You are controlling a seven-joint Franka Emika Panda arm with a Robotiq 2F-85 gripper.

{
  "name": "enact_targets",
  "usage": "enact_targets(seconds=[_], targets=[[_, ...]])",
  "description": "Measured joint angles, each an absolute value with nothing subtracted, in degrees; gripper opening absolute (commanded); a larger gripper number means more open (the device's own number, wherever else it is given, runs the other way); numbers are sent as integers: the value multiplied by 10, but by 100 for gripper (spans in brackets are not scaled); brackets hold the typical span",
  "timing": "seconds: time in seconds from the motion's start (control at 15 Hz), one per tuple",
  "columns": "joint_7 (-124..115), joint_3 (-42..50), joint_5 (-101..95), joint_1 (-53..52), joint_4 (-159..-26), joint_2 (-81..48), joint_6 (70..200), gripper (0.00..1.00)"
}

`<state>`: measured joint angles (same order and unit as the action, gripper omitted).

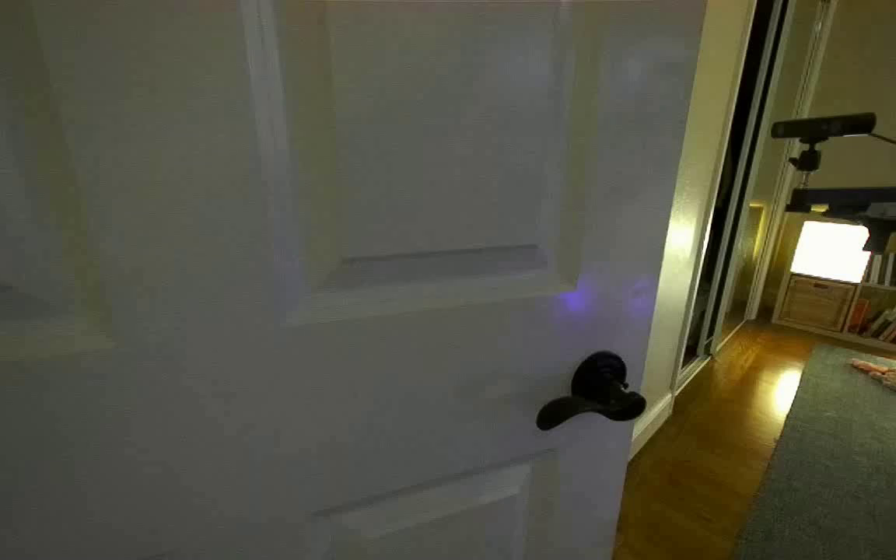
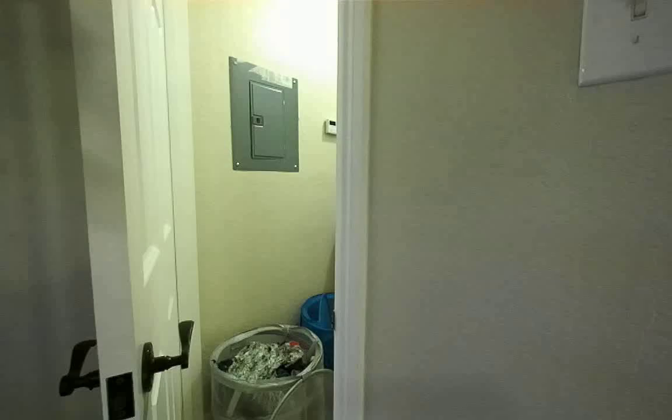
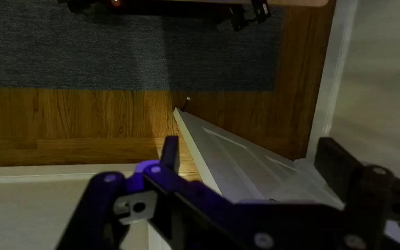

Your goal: Close the door

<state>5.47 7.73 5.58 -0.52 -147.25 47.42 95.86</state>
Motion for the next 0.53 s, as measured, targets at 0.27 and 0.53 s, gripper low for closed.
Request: enact_targets(seconds=[0.27, 0.53], targets=[[55, 77, 56, -5, -1472, 474, 959, 100], [55, 74, 56, -5, -1472, 473, 961, 100]])
